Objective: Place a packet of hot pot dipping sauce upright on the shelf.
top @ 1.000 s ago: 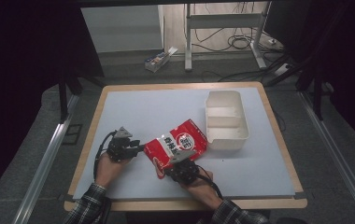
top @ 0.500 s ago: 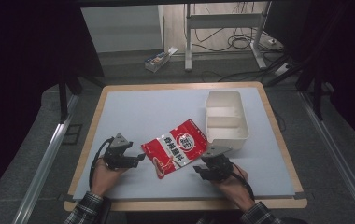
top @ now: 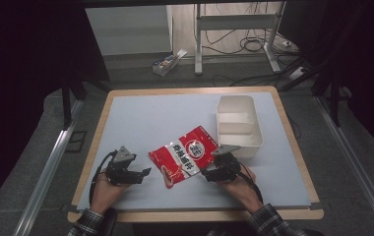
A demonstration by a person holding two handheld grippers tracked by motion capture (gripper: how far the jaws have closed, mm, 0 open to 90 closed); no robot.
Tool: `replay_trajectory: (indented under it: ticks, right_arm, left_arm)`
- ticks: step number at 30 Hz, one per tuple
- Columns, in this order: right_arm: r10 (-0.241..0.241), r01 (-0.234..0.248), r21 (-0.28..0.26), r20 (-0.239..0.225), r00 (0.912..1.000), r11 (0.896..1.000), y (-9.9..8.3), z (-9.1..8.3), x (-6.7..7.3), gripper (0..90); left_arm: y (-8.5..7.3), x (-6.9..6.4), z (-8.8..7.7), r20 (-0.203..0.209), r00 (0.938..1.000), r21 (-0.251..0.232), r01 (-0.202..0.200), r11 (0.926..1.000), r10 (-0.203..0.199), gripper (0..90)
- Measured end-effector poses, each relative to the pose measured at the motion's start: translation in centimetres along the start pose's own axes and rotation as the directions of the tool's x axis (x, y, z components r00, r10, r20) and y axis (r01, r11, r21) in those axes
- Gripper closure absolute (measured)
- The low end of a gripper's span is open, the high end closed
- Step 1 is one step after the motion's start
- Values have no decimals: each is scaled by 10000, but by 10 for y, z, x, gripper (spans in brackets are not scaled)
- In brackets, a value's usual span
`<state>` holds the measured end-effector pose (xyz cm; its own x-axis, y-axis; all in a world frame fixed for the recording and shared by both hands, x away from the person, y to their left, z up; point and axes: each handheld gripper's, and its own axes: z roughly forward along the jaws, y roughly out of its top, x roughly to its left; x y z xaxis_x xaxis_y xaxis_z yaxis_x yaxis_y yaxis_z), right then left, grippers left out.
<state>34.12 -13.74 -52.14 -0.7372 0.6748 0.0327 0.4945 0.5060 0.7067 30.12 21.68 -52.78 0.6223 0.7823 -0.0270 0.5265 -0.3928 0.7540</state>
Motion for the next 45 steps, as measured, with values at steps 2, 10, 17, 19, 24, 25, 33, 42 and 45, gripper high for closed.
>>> replay_trajectory:
  ticks: [2, 10, 17, 19, 24, 25, 33, 42, 45]
  right_arm:
    - [-16, 15, -84, -20, 10000, 10000, 2, 1, 3, 301]
    - [-93, 83, -554, -172, 9998, 9984, 23, 7, 10, 359]
    - [173, -177, -467, -89, 9998, 9988, 40, 22, 7, 464]
    - [147, -148, -417, -49, 9999, 9990, 45, 24, 8, 531]
    - [-112, 110, -374, -31, 9999, 9992, 56, 23, 11, 871]
    - [-112, 110, -374, -31, 9999, 9992, 56, 23, 11, 871]
    - [63, -141, -898, -862, 9963, 9959, 73, 4, 7, 883]
    - [-380, 167, -1433, -1473, 9884, 9895, 101, -16, 7, 884]
    - [-536, 291, -1562, -1549, 9865, 9873, 110, -22, 9, 884]
  left_arm:
    - [0, 0, 1, 8, 10000, 54, -52, 10000, 51, 188]
    - [0, -1, 1, -1, 9999, 87, -114, 9999, 114, 189]
    - [0, -1, 2, 15, 9998, 165, -198, 9997, 198, 190]
    - [0, -2, 3, 21, 9998, 165, -217, 9996, 217, 190]
    - [0, -1, 2, -16, 9997, 165, -261, 9995, 261, 190]
    - [0, -1, 2, -16, 9997, 165, -261, 9995, 261, 190]
    - [0, 1, 2, -65, 9999, 117, -96, 9999, 96, 140]
    - [0, 2, 1, -7, 9999, 28, -134, 9999, 134, 42]
    - [0, 2, 1, 2, 9997, 63, -232, 9997, 232, 36]
